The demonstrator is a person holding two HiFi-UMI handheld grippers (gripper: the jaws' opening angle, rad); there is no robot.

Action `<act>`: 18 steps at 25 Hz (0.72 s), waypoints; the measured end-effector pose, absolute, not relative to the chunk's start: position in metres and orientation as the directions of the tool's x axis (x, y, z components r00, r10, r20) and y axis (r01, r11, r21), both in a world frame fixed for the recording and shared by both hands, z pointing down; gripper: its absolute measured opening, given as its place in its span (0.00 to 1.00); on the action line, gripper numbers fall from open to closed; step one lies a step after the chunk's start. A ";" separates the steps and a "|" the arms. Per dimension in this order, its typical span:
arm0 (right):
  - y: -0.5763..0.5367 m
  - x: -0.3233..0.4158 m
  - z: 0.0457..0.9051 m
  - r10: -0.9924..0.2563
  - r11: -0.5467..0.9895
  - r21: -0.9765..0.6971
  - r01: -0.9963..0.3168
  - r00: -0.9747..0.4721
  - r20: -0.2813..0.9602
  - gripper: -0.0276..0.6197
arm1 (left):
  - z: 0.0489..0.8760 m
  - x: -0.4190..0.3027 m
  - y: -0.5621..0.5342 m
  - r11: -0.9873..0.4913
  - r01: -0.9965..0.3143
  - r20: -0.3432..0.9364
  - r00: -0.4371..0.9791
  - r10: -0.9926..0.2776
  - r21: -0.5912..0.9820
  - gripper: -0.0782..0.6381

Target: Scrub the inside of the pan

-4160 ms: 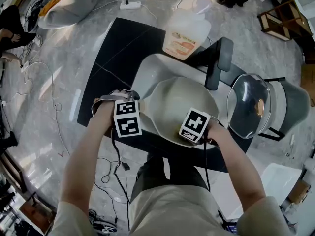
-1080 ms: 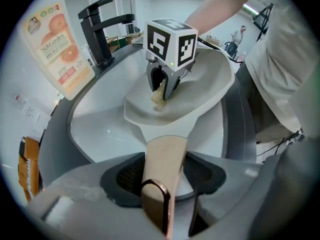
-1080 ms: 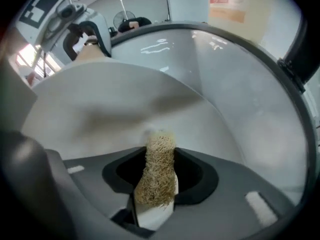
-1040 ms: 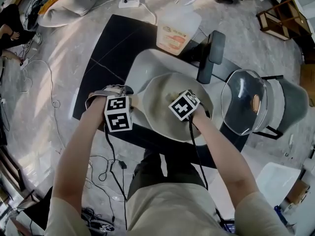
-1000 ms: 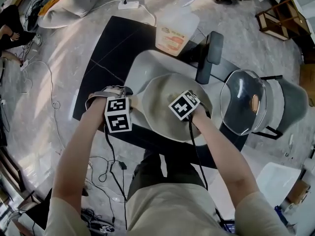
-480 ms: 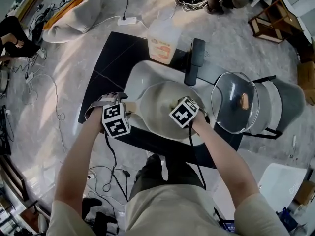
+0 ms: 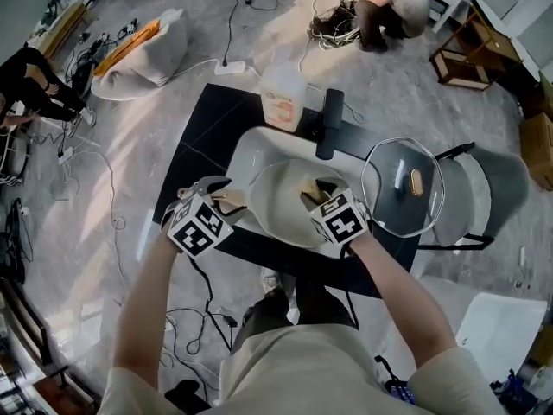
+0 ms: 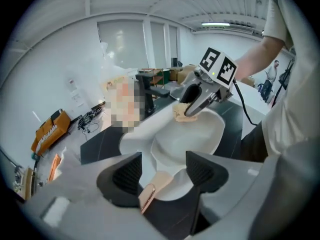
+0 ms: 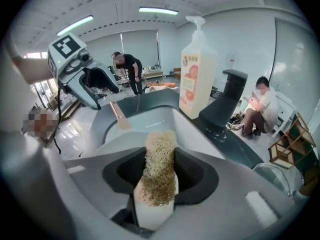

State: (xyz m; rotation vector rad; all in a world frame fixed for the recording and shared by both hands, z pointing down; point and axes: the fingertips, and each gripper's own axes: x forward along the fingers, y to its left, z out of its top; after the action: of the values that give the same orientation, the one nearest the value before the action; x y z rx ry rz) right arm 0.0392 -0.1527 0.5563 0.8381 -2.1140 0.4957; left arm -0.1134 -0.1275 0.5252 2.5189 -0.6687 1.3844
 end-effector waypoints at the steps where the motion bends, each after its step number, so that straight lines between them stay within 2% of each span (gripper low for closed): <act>1: -0.152 0.041 0.545 -0.418 0.703 -0.056 -0.709 -0.475 0.775 0.31 | 0.516 -0.110 -0.127 -0.874 -0.482 0.823 0.473 -0.315 -0.058 0.51; 9: -0.139 0.052 0.449 -0.552 0.659 -0.066 -0.749 -0.541 0.634 0.31 | 0.442 -0.084 -0.125 -0.837 -0.534 0.694 0.558 -0.455 -0.120 0.42; 12: -0.140 0.054 0.409 -0.598 0.645 -0.088 -0.759 -0.573 0.560 0.31 | 0.402 -0.073 -0.128 -0.825 -0.544 0.629 0.589 -0.508 -0.157 0.34; 16: -0.133 0.053 0.353 -0.628 0.649 -0.165 -0.742 -0.646 0.434 0.31 | 0.353 -0.058 -0.121 -0.810 -0.555 0.545 0.628 -0.556 -0.188 0.31; 18: -0.132 0.052 0.324 -0.652 0.662 -0.148 -0.735 -0.662 0.371 0.31 | 0.327 -0.053 -0.120 -0.795 -0.568 0.495 0.640 -0.588 -0.210 0.29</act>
State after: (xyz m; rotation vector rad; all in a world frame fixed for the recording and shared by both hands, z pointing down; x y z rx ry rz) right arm 0.0518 -0.1317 0.3242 1.1104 -2.5941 0.4152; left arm -0.0534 -0.1196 0.3273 2.8764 -1.0146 0.8876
